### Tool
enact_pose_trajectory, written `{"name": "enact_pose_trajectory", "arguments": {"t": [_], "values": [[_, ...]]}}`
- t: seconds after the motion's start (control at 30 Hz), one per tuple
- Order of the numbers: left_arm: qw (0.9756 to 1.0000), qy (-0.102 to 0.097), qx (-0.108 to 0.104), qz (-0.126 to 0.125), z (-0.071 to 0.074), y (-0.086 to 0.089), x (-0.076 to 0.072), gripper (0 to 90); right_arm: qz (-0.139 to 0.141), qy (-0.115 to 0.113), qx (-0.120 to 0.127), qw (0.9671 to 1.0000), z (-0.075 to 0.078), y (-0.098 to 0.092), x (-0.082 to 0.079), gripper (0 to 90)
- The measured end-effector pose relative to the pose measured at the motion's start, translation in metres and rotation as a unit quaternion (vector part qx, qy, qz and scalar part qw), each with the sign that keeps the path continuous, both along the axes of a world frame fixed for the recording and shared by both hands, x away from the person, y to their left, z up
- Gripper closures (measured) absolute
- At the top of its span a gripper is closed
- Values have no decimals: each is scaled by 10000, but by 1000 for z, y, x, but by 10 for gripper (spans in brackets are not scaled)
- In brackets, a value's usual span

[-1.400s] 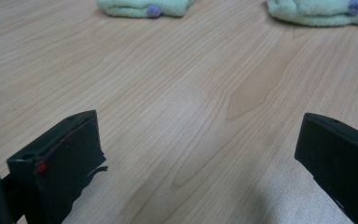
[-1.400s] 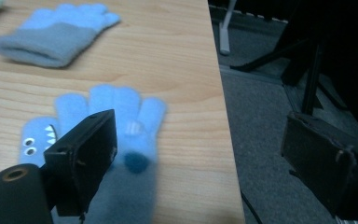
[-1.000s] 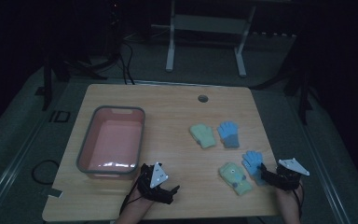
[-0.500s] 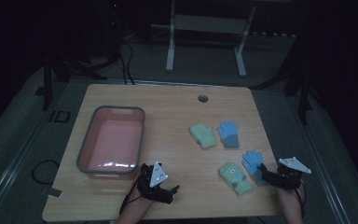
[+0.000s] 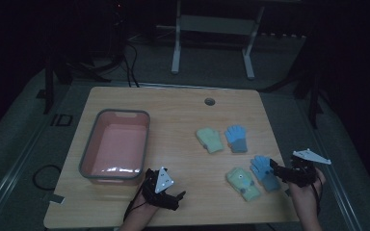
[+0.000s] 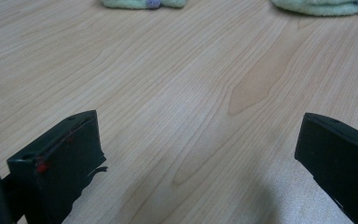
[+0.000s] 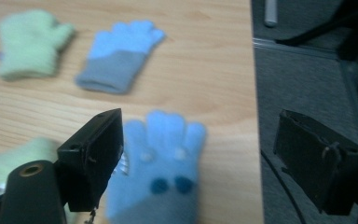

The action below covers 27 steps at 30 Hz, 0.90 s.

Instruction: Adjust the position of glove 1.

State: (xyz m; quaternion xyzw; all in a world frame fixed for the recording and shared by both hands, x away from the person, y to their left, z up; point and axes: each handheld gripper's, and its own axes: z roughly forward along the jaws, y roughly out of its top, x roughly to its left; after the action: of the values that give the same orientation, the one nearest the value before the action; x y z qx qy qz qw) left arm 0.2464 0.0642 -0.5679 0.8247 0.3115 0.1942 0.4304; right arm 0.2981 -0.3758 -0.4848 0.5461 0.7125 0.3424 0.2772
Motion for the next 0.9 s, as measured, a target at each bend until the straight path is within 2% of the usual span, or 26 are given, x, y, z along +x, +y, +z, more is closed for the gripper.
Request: {"name": "enact_pose_trajectory", "arguments": {"t": [0.1, 0.17, 0.23, 0.4, 0.6, 0.8, 0.9], "values": [[10000, -6, 11, -11, 0, 0, 0, 8, 278, -57, 327, 9991, 9, 2, 2, 159], [10000, 19, 43, -8, 0, 0, 0, 8, 369, -167, 385, 9984, 15, 5, 3, 159], [10000, 10, 44, -6, 0, 0, 0, 8, 413, -185, 326, 9984, 20, 9, 6, 159], [10000, 9, 37, -12, 0, 0, 0, 8, 619, 13, 63, 9981, 27, 23, 17, 137], [10000, -5, 47, -25, 0, 0, -1, 8, 828, 112, -83, 9965, 32, 38, 30, 123], [10000, 8, 47, -42, 0, 0, 0, 8, 959, 113, -34, 9953, 38, 57, 41, 110], [10000, 2, 52, -51, 0, 0, 0, 8, 1146, 101, 21, 9934, 41, 67, 46, 110]]}}
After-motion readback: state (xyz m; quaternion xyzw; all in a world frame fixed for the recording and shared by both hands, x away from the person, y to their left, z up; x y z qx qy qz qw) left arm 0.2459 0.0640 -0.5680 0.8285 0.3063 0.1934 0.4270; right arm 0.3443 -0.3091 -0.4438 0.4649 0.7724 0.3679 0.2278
